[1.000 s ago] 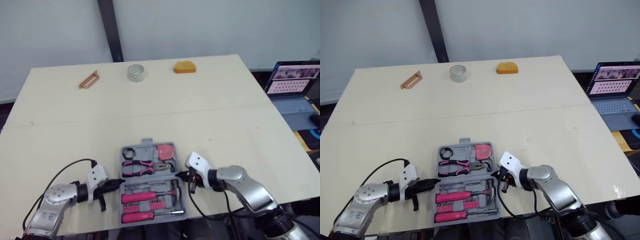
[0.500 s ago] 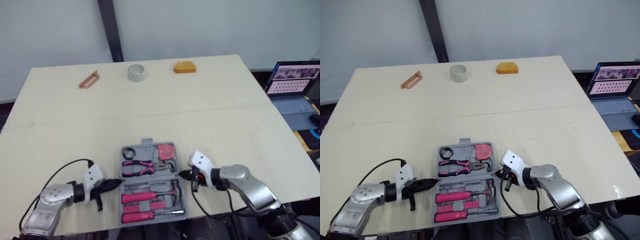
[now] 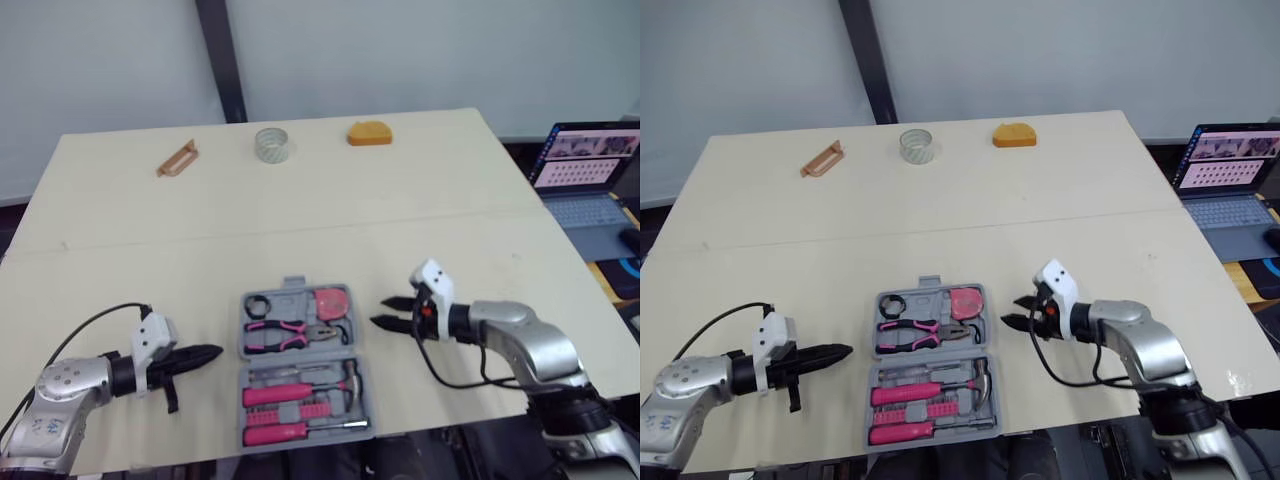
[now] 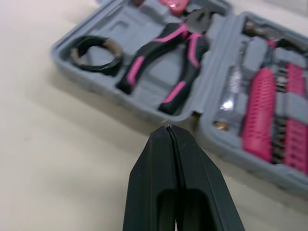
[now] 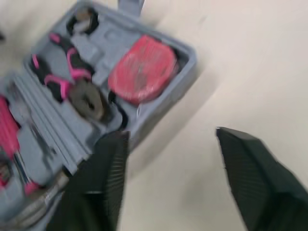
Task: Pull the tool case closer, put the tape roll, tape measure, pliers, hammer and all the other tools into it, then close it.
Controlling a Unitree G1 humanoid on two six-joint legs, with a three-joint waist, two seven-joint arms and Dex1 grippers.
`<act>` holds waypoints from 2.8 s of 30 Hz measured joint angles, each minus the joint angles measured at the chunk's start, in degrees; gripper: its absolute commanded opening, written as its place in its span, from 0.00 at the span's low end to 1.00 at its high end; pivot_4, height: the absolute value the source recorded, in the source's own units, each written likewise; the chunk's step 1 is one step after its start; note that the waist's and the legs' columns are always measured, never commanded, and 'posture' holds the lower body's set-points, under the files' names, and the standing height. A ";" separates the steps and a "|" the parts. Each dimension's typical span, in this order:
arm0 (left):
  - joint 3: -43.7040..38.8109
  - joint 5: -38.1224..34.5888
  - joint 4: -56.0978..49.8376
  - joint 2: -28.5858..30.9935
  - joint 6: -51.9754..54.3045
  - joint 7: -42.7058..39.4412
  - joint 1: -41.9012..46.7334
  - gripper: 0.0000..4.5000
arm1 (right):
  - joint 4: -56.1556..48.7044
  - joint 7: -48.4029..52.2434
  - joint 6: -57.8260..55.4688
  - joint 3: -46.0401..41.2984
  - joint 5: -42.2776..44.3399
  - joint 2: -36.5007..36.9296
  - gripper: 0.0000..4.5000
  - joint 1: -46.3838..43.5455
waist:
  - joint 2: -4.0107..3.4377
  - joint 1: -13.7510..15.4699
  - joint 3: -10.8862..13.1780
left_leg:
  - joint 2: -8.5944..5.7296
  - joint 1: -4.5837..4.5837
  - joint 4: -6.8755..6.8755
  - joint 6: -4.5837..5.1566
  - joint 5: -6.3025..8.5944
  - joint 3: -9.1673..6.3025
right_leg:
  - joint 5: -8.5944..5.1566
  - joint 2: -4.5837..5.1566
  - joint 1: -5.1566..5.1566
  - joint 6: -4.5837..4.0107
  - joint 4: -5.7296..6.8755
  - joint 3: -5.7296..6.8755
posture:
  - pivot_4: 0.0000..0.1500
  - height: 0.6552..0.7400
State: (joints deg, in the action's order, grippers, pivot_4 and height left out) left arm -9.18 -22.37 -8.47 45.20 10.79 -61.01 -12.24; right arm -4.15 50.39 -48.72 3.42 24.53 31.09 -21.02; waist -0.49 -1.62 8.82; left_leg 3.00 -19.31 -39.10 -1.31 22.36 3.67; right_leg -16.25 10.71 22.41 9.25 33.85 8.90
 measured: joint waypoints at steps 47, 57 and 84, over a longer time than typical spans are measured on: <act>16.43 10.42 -2.29 2.02 -14.01 -0.10 -3.45 0.00 | 21.85 -9.67 -13.52 -3.80 4.88 -17.91 0.99 -14.73 | -0.52 -0.51 0.20 | 0.04 0.08 0.03 -0.02 -0.01 0.15 | 0.00 -0.05 0.09 -0.01 0.16 -0.14 | 1.00 1.00; 16.56 10.40 -1.71 2.02 -13.97 -0.12 -2.09 0.00 | 17.56 -7.10 -13.41 -3.72 6.40 -16.55 0.99 -13.56 | -0.58 -0.32 0.24 | 0.03 0.07 0.02 -0.02 -0.01 0.15 | 0.00 -0.05 0.10 -0.01 0.15 -0.14 | 1.00 1.00; 14.81 9.01 -1.77 0.22 -9.80 1.54 -1.44 0.00 | 1.90 1.98 -15.37 -1.61 14.43 -8.37 0.99 -10.80 | -0.58 -0.07 0.25 | 0.04 0.05 0.02 -0.01 -0.01 0.16 | 0.00 -0.05 0.11 -0.01 0.12 -0.14 | 1.00 1.00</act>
State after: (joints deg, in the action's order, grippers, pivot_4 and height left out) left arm 5.63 -13.36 -10.24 45.42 0.99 -59.46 -13.67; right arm -2.25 52.37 -64.09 1.81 38.96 22.72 -31.83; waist -1.08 -1.69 9.06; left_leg 3.04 -19.26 -39.08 -1.32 22.36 3.82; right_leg -16.25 10.66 22.52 9.23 33.97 8.76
